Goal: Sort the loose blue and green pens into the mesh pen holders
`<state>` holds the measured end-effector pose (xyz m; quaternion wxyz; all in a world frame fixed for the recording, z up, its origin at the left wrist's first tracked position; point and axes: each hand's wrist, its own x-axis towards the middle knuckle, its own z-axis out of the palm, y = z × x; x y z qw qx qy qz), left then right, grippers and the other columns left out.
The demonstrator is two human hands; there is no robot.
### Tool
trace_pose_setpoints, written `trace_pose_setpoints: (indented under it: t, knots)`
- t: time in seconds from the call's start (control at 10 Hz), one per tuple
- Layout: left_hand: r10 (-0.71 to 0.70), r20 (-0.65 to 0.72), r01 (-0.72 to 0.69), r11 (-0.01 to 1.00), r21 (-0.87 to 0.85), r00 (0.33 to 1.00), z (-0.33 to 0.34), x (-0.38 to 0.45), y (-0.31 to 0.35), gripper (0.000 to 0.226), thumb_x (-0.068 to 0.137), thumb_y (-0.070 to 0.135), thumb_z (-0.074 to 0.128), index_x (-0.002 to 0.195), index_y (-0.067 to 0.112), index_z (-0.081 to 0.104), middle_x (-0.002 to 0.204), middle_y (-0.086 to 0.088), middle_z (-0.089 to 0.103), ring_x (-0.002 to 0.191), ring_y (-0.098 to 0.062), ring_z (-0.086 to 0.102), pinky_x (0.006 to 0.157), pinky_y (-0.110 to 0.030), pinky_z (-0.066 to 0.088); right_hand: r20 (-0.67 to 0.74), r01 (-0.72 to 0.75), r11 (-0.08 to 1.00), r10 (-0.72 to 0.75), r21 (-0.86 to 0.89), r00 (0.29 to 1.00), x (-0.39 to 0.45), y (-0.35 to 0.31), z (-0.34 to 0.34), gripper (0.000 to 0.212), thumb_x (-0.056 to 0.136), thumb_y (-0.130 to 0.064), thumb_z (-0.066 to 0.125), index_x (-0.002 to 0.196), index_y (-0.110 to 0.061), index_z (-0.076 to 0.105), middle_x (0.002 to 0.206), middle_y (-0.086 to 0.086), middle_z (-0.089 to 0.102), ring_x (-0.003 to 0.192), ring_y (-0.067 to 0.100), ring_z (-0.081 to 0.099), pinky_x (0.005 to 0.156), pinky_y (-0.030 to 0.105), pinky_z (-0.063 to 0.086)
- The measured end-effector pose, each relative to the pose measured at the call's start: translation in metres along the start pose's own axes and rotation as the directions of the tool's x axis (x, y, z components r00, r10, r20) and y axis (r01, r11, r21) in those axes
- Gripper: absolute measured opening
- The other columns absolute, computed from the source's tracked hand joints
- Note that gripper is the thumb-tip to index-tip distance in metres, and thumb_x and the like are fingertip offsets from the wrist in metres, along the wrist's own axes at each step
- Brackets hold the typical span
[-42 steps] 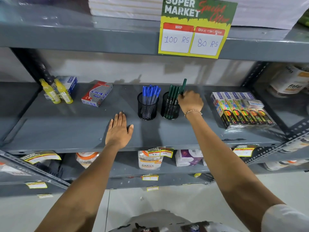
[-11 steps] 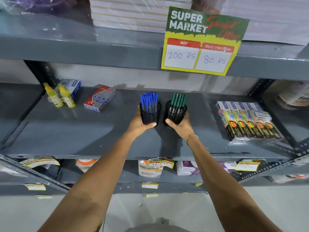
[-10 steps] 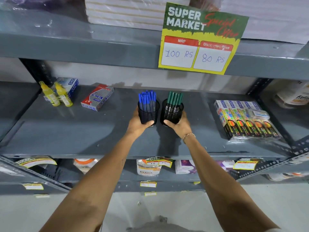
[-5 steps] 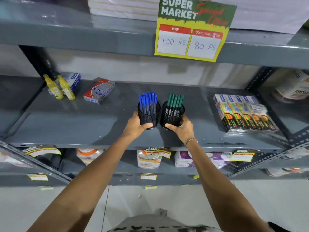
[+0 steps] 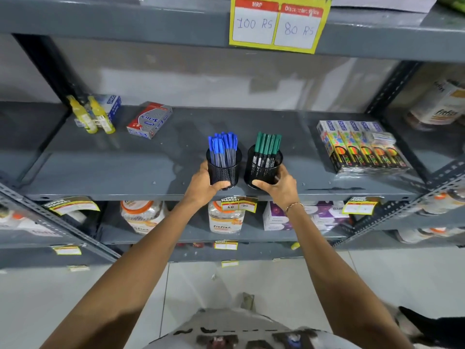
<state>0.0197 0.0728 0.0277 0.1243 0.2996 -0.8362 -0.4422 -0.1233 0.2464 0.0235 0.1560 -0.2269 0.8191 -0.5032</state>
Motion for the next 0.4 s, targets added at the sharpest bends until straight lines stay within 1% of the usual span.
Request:
trace_pose_setpoints:
  t: [0.1,0.2,0.3,0.4]
  knots:
    - [0.031,-0.002,-0.031,1.000,0.004,1.000,0.001,-0.004,0.001,0.074,0.082,0.028,0.070,0.141,0.013,0.028,0.135,-0.010,0.055,0.122,-0.027,0.052,0.095,-0.033,0.041,0.021,0.000,1.000,0.001,-0.016,1.000,-0.003,-0.004,-0.001,0.076,0.064,-0.037,0.084,0.128,-0.025,0.045,0.116,-0.009,0.062,0.110,0.013,0.057,0.099,0.034,0.045]
    - [0.069,0.005,-0.069,0.997,-0.035,0.998,0.001,-0.017,0.004,0.082,0.084,0.028,0.069,0.146,0.016,0.017,0.140,-0.009,0.050,0.125,-0.023,0.049,0.104,-0.039,0.040,0.049,-0.001,1.000,0.003,-0.031,0.999,-0.015,-0.006,-0.006,0.088,0.071,-0.040,0.078,0.142,-0.023,0.029,0.141,-0.001,0.048,0.127,0.013,0.044,0.106,0.037,0.037]
    - [0.024,0.010,-0.024,0.998,-0.054,1.000,0.002,-0.030,0.001,0.106,0.082,0.045,0.066,0.150,0.011,-0.009,0.160,-0.011,0.013,0.145,-0.024,0.018,0.116,-0.047,0.023,-0.051,-0.004,0.999,0.002,-0.036,0.999,-0.037,-0.001,-0.003,0.086,0.085,-0.053,0.056,0.149,-0.018,0.013,0.156,0.001,0.022,0.143,0.019,0.022,0.113,0.031,0.022]
    - [0.172,-0.150,-0.155,0.980,0.122,0.974,0.000,-0.047,0.000,0.103,0.086,0.060,0.045,0.145,0.013,-0.025,0.158,-0.007,-0.023,0.145,-0.020,-0.018,0.119,-0.043,0.006,-0.131,0.100,0.972,-0.129,-0.211,0.983,-0.063,-0.003,0.003,0.071,0.095,-0.052,0.029,0.150,-0.016,0.002,0.159,0.000,0.004,0.146,0.015,0.001,0.119,0.034,0.009]
